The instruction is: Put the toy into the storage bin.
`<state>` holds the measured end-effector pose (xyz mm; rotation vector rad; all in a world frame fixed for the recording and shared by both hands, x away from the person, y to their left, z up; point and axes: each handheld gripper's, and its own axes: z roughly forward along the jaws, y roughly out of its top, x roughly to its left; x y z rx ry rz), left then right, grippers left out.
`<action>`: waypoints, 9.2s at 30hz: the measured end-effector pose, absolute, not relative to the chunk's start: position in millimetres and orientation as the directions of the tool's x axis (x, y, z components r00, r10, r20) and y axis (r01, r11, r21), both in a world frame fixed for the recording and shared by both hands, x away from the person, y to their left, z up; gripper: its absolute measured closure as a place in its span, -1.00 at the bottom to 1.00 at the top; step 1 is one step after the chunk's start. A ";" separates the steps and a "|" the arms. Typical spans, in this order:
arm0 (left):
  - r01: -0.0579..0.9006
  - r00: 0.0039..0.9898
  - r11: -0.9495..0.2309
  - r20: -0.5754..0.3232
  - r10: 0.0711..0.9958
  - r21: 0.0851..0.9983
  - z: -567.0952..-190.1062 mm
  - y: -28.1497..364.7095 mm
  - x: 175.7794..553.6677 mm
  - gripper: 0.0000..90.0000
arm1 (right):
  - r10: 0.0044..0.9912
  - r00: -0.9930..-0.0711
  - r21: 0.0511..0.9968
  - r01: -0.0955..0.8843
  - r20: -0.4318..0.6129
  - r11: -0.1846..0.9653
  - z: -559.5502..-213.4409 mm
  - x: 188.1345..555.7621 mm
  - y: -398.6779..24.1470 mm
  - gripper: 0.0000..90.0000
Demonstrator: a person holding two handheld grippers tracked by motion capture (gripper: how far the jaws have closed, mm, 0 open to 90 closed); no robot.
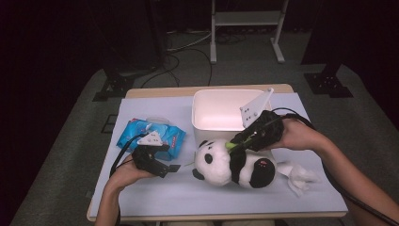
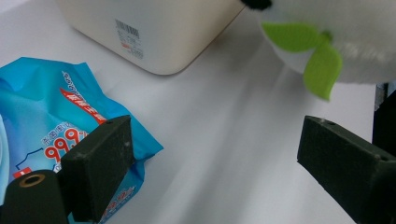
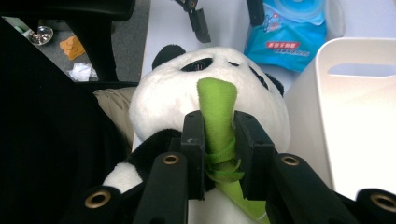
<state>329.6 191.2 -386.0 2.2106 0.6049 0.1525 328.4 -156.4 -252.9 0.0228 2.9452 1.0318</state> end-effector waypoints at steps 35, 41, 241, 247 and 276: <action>0.384 0.874 -0.526 -0.116 0.471 0.759 -387.9 193.2 331.7 -0.77 | 0.037 -0.995 0.619 -0.028 -0.093 0.785 -184.8 334.7 -154.6 0.65; 0.387 0.871 -0.523 -0.116 0.477 0.759 -388.1 195.4 331.9 -0.77 | 0.045 -0.994 0.619 -0.027 -0.100 0.785 -175.3 340.2 -155.3 0.65; 0.408 0.860 -0.526 -0.121 0.495 0.746 -394.3 203.4 329.0 -0.79 | 0.295 -0.951 0.651 0.280 0.089 0.706 -270.3 463.3 -213.0 0.19; 0.412 0.856 -0.522 -0.121 0.502 0.747 -393.6 205.9 328.1 -0.79 | 0.303 -0.949 0.654 0.283 0.085 0.702 -268.1 459.7 -218.6 0.12; 0.419 0.847 -0.491 -0.133 0.515 0.764 -393.2 212.4 325.8 -0.79 | 0.374 -0.924 0.674 0.329 0.084 0.661 -263.6 425.9 -267.7 -0.05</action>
